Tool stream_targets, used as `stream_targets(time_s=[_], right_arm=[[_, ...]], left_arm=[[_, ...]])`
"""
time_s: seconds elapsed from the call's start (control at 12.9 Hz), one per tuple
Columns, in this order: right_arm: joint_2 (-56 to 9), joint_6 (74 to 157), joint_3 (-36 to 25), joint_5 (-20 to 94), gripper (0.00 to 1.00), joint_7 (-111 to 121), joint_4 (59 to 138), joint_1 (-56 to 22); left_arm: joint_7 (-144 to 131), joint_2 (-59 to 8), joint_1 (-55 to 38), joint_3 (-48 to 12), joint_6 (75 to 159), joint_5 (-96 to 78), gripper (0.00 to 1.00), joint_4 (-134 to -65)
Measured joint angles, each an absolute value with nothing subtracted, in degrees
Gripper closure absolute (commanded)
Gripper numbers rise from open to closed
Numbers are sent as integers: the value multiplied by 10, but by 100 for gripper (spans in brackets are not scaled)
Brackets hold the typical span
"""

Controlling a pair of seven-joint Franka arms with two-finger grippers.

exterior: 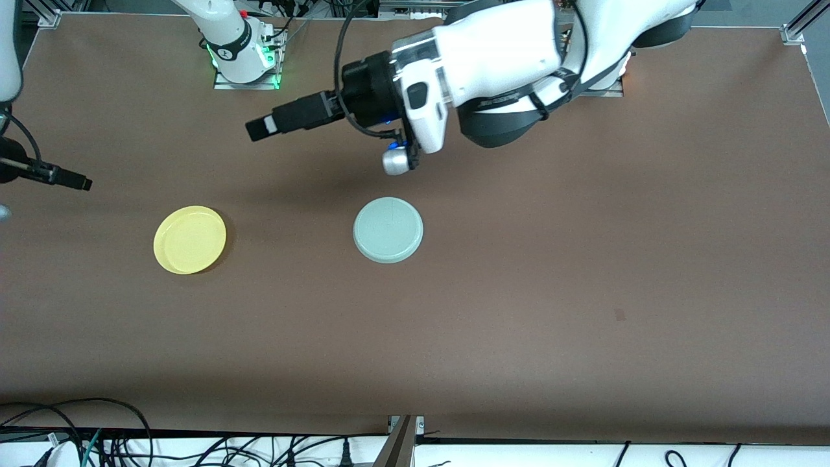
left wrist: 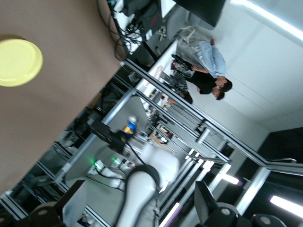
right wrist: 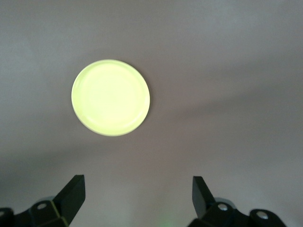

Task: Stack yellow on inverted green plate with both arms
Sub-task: 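Raise the left gripper away while the right gripper reaches the yellow plate, then grasp the yellow plate's rim with the right gripper while the left gripper retracts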

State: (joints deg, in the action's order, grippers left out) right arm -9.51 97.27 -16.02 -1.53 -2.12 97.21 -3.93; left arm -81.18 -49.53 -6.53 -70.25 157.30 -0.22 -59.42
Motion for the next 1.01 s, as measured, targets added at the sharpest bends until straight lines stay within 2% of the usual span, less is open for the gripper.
stream_targets(time_s=[0.23, 0.46, 0.7, 1.01], right_arm=[[-109, 1079, -160, 4, 0, -21, 1040, -39], [-147, 1154, -160, 57, 0, 7, 1068, -39], [-216, 1236, -161, 88, 0, 58, 1077, -34], [-292, 1268, -164, 140, 1, 149, 1082, 3]], left_arm=[[-819, -497, 4, -790, 1572, -3, 0, -595], [-823, -499, 83, -860, 1539, -32, 0, -597], [-823, -500, 175, -913, 1418, -37, 0, -600], [-822, -501, 288, -970, 1246, -37, 0, -602]])
